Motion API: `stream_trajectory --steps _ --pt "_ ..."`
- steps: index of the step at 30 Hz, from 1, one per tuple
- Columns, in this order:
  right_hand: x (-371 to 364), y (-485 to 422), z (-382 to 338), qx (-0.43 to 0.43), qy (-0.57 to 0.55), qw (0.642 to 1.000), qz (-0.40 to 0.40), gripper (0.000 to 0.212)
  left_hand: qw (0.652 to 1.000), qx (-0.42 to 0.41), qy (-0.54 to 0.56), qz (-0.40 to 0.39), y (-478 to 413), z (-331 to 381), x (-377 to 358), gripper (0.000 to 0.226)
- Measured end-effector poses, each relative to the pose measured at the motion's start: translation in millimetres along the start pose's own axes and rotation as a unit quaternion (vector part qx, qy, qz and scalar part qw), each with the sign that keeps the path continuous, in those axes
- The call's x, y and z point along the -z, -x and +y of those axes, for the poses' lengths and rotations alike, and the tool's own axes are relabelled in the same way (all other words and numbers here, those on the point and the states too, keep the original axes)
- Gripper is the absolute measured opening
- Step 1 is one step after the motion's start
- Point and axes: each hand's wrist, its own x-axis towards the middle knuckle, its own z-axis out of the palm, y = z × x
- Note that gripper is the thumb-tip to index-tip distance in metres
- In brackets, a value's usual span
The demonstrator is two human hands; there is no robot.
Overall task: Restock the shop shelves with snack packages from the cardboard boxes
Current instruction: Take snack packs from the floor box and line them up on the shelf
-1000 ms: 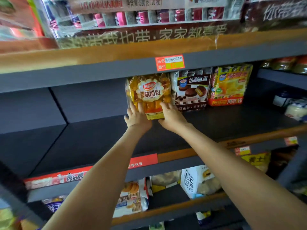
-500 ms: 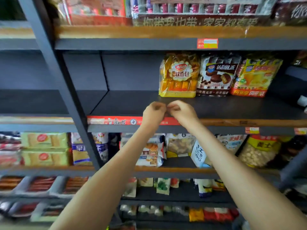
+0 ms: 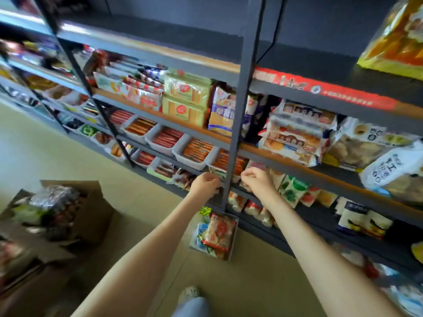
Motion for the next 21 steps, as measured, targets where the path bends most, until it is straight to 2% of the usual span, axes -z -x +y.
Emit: stream_trajectory --steps 6,10,13,16,18,21 --pt "-126 -38 -1 -0.068 0.085 0.990 -0.094 0.009 0.979 0.154 -0.050 0.123 10 -144 173 0.012" --pt "-227 -63 -25 -0.071 0.174 0.974 -0.130 0.007 0.959 0.200 -0.104 0.172 19 -209 288 0.018" --pt "-309 -74 -56 -0.036 0.243 0.955 -0.165 0.013 0.944 0.223 -0.102 0.219 13 -238 359 0.023" --pt "-380 -70 -97 0.049 0.353 0.900 -0.252 0.021 0.940 0.241 -0.068 0.232 4 -254 407 0.026" --pt "-419 -75 -120 0.078 0.366 0.879 -0.294 0.024 0.941 0.244 -0.056 0.226 -8 -260 430 0.022" --pt "-467 -101 -152 0.100 0.364 0.871 -0.314 0.025 0.946 0.244 -0.055 0.207 -34 -264 461 0.022"
